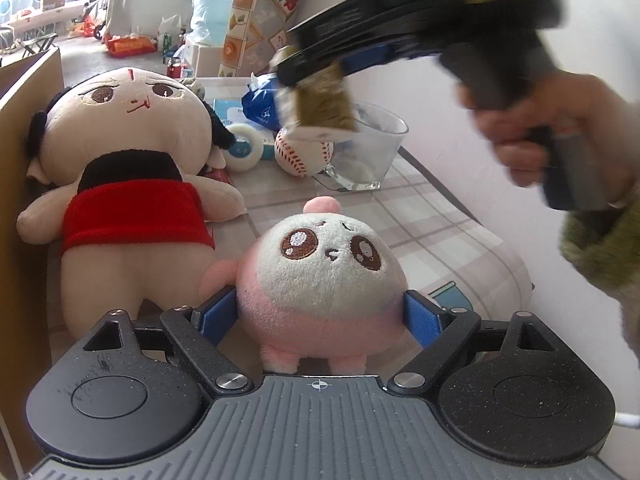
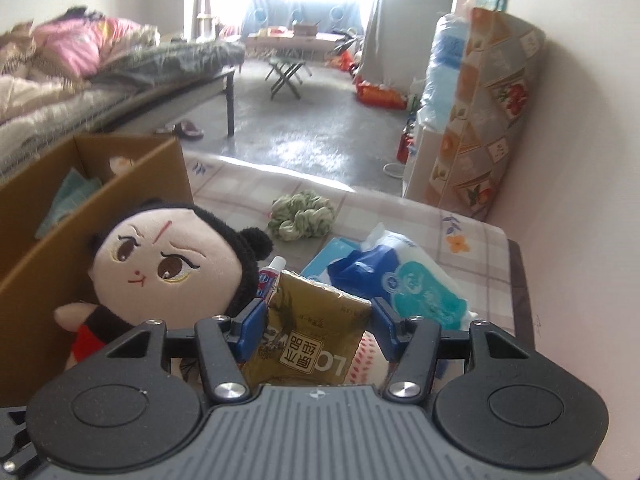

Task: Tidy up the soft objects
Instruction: 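Grasp the gold LC snack packet with the right tool, then carry the pink plush and gold packet over the cardboard box with both tools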

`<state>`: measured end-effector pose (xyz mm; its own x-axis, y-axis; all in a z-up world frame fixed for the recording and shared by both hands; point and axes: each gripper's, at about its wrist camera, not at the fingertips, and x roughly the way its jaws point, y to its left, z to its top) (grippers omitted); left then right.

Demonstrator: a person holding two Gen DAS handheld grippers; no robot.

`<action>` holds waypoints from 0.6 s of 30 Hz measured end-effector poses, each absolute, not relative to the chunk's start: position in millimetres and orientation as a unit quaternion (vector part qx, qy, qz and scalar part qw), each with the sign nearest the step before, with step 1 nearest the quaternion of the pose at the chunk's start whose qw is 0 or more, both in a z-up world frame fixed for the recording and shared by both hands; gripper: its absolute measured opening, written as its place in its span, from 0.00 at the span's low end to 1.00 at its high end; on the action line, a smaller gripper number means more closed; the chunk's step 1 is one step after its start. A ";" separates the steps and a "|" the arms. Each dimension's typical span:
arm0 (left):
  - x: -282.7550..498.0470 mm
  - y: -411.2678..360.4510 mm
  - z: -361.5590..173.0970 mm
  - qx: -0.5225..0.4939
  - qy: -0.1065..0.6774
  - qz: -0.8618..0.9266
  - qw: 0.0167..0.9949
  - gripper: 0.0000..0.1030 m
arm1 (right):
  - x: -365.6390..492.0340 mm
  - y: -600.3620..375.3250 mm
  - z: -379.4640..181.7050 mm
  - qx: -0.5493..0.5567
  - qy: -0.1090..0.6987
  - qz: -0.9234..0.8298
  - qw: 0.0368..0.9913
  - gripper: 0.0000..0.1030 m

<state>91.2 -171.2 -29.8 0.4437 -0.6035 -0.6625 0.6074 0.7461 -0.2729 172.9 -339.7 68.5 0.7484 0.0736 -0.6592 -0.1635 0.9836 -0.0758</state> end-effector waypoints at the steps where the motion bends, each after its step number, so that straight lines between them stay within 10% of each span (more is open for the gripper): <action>1: 90.2 -171.9 -29.7 0.005 0.388 -0.356 0.850 0.86 | 163.8 -344.7 72.6 -0.056 0.342 0.059 0.936 0.58; 18: 89.8 -179.7 -26.4 0.016 0.409 -0.342 0.846 0.89 | 52.8 -410.7 15.4 0.097 0.387 0.035 0.916 0.58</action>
<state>89.8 -179.7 -26.4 0.4320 -0.5647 -0.7032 0.5912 0.7661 -0.2520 52.8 -410.7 15.4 0.6985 0.1399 -0.7018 0.0102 0.9786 0.2053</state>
